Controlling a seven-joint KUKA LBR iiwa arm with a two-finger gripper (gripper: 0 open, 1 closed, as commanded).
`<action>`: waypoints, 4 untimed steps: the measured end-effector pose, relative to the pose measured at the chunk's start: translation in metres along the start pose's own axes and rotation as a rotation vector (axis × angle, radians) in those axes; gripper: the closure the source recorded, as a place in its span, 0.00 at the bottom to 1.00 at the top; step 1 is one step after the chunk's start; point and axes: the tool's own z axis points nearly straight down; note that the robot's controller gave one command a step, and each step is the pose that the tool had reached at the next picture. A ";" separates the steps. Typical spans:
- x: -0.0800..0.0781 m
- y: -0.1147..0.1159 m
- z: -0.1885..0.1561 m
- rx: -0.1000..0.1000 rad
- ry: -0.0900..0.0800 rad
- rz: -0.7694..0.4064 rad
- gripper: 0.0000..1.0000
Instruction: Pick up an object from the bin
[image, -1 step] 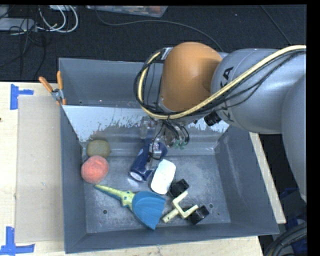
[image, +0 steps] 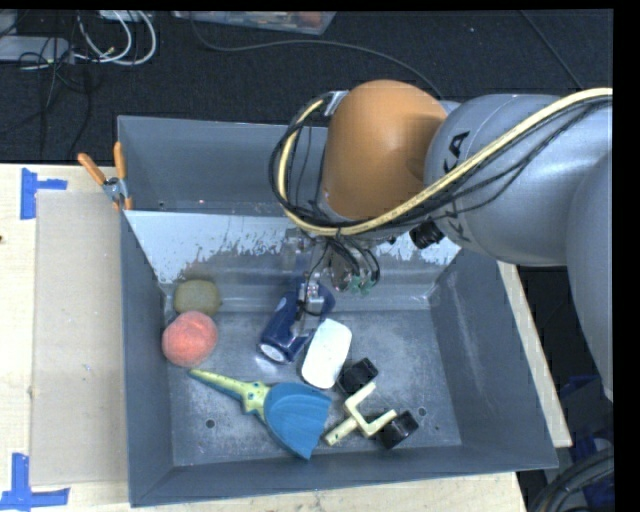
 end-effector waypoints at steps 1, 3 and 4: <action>-0.003 -0.003 0.046 0.000 0.001 -0.148 0.00; -0.007 0.000 0.079 -0.001 0.003 -0.372 0.00; -0.009 -0.004 0.133 -0.001 0.001 -0.651 0.00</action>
Offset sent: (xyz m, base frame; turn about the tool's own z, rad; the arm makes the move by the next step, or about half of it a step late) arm 0.0080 -0.0045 -0.0657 -0.3133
